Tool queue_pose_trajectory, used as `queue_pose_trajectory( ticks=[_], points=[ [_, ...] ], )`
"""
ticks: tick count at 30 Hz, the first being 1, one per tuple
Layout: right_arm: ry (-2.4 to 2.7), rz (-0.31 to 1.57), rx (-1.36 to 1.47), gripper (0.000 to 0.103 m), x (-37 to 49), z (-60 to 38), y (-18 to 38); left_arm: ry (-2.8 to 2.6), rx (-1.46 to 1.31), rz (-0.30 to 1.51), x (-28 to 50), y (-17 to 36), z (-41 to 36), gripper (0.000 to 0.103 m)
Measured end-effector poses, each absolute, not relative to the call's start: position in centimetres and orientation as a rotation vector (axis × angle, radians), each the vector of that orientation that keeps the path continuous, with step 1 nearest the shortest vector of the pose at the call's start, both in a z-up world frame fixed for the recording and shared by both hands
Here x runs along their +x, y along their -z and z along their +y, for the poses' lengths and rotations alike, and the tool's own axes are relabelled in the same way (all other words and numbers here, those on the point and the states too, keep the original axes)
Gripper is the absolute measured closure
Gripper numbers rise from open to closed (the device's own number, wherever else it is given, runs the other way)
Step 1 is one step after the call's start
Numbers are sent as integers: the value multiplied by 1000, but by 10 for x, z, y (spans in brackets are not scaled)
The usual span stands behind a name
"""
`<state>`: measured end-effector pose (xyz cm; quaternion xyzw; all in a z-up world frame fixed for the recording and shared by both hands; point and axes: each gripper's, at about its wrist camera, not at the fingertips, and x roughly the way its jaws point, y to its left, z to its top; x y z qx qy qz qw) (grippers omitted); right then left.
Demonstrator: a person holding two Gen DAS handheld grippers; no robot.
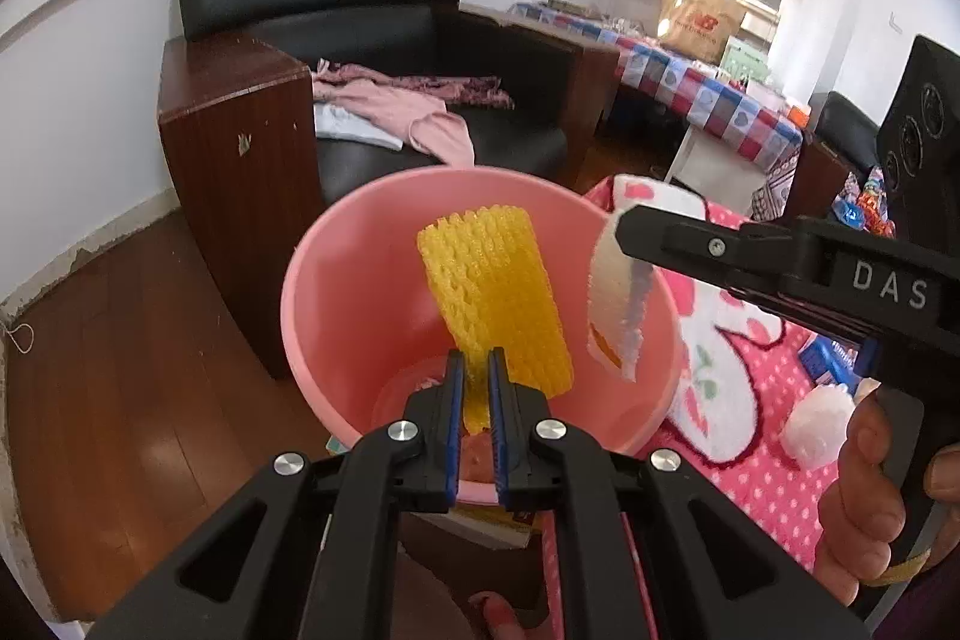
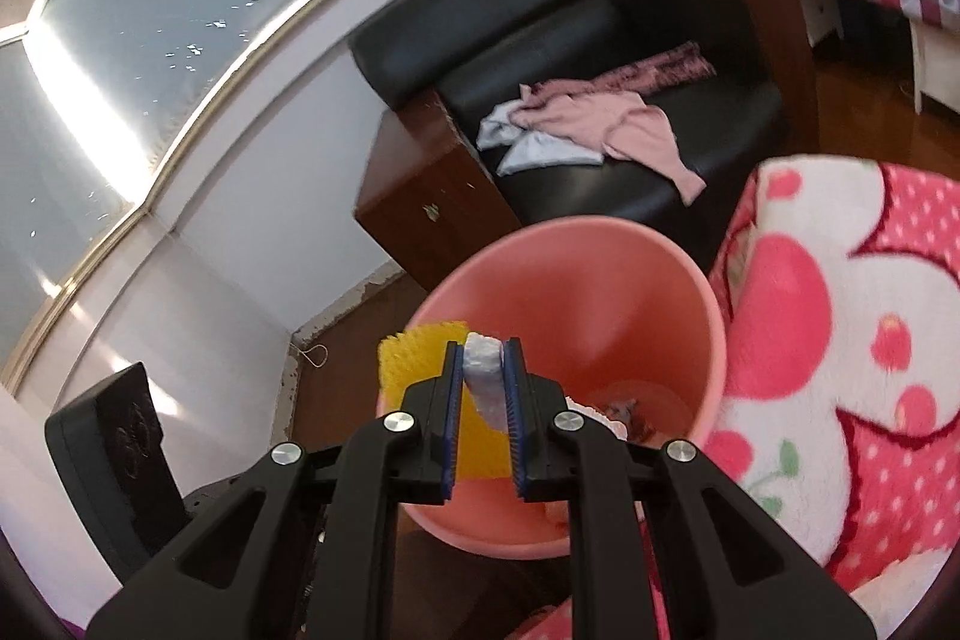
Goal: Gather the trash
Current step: 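Carry the yellow mesh and white strip over the pink bucket and open both tools, then move both open tools back over the table items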
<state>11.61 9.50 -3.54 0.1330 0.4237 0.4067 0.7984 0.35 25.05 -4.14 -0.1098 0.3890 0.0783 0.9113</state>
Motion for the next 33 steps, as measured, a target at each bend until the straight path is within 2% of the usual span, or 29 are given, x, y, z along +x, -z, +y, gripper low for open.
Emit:
queue_pose_trajectory(
  ticks=[14, 17, 19, 33],
  points=[
    [-809, 968, 228, 89, 113, 84, 52, -132, -191, 907, 12, 60, 233, 94],
    [-800, 973, 208, 89, 111, 84, 51, -129, -207, 912, 12, 60, 234, 83],
    [-795, 984, 193, 89, 111, 85, 51, -132, -215, 910, 11, 59, 234, 70],
    [-797, 925, 134, 89, 90, 64, 29, -122, -272, 799, -6, 31, 232, 67]
  ],
)
